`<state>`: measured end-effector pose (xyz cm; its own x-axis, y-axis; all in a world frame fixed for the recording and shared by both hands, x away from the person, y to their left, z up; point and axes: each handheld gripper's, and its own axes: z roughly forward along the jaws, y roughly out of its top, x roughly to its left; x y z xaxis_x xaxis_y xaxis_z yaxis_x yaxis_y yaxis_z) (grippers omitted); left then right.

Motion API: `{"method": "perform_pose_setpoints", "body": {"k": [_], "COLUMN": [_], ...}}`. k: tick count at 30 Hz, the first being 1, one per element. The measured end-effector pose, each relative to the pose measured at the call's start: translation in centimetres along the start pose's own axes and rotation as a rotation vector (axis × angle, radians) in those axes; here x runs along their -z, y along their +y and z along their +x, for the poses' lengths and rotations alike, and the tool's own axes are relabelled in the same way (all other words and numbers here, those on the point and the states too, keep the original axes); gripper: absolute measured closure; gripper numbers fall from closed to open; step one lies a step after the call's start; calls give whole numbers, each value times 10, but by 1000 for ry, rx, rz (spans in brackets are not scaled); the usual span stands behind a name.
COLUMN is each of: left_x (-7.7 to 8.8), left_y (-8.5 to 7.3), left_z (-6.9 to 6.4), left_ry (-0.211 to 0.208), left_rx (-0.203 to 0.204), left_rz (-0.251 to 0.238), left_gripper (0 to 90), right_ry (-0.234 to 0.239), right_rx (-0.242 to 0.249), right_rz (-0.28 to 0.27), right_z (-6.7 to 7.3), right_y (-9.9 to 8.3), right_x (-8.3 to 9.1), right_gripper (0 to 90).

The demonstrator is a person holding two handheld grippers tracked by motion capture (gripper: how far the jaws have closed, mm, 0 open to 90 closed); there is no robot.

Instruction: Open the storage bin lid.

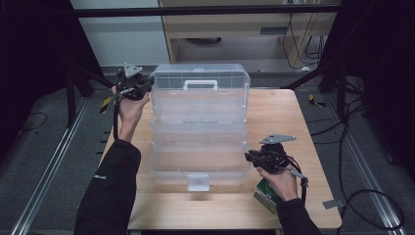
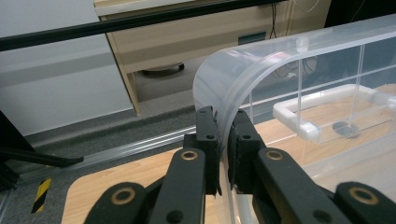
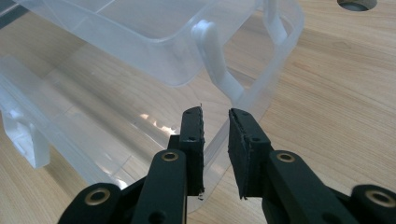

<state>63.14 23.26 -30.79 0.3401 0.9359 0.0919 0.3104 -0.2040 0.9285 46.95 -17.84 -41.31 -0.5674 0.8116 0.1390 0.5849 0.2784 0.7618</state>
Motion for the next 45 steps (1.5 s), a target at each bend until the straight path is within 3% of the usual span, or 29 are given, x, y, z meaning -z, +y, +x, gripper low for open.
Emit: {"method": "perform_pose_setpoints", "body": {"k": [7,14,25,27,32,38,45], "left_x": [-15,-28,-46,-47,-49,-35,11], "left_y": [1,2,-2,-1,-4,-16,-24], "left_z": [3,3,10,10,12,26,36], "left_ry": [5,22,6,9,12,1,-41], "left_rx": [16,5,59,54,62,100,88], "left_rz": [18,43,53,62,95,87,52], "left_gripper": [844,838,838,835,774,756,703], "right_ry": [-2,-1,2,2,0,-22,-18], "right_rx": [5,6,5,5,10,21,11], "right_rz": [-2,-3,-3,-3,-1,14,8], "right_z": [0,0,0,0,0,2,2], "right_y": [0,0,0,0,0,2,1], "right_x": [0,0,0,0,0,0,0], "right_gripper": [756,756,756,756,756,770,764]}}
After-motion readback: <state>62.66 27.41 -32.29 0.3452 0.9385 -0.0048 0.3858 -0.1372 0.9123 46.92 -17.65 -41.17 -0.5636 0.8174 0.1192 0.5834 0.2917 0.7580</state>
